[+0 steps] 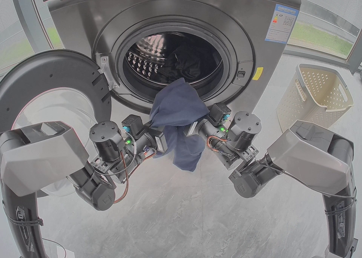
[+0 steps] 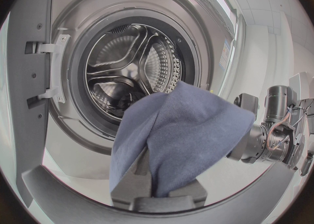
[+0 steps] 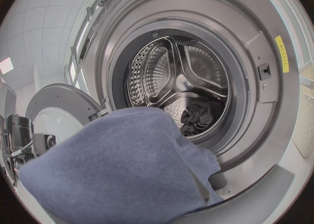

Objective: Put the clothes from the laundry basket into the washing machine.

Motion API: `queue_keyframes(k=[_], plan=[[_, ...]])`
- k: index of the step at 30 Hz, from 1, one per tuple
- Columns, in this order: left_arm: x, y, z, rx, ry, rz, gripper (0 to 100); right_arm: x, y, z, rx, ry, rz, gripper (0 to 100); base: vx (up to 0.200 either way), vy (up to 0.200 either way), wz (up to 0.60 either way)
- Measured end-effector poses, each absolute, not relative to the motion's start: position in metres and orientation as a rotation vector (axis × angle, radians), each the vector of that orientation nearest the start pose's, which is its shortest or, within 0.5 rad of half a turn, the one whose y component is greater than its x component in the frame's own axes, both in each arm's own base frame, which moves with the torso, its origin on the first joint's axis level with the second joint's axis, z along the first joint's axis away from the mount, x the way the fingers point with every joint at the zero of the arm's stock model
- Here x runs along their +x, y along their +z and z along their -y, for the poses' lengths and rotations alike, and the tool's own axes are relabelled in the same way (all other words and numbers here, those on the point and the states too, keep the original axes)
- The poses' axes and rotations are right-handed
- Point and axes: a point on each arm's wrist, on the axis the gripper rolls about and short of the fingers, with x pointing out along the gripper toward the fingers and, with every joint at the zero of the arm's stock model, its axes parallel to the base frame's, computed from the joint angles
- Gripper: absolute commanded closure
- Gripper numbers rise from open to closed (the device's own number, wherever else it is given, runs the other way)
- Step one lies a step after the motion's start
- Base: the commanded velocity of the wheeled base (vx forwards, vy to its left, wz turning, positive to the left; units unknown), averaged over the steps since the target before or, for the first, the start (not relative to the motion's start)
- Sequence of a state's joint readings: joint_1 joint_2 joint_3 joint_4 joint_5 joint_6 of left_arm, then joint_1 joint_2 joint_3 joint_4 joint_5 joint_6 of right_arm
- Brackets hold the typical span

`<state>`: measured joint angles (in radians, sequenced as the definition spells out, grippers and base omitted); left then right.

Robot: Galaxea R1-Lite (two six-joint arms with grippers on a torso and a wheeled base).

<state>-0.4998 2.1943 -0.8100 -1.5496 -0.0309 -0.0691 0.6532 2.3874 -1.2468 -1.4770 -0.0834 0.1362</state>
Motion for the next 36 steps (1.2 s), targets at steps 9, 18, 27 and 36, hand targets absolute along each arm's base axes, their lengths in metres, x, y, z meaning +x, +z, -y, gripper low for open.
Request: queue_keyframes(k=[9, 18, 27, 36], plan=[[0.333, 0.088, 0.184, -0.091, -0.552, 0.092, 0, 0.358, 0.109, -0.278, 0.249, 0.601, 0.265, 100, 0.0, 0.0, 0.0], [0.325, 0.076, 0.19, -0.083, -0.577, 0.046, 0, 0.355, 0.114, -0.28, 0.256, 0.608, 0.277, 100, 0.0, 0.0, 0.0], [0.316, 0.065, 0.207, -0.074, -0.66, 0.013, 0, 0.352, 0.117, -0.284, 0.261, 0.619, 0.279, 100, 0.0, 0.0, 0.0], [0.344, 0.06, 0.225, -0.097, -0.635, 0.085, 0, 0.346, 0.119, -0.288, 0.266, 0.632, 0.278, 100, 0.0, 0.0, 0.0]])
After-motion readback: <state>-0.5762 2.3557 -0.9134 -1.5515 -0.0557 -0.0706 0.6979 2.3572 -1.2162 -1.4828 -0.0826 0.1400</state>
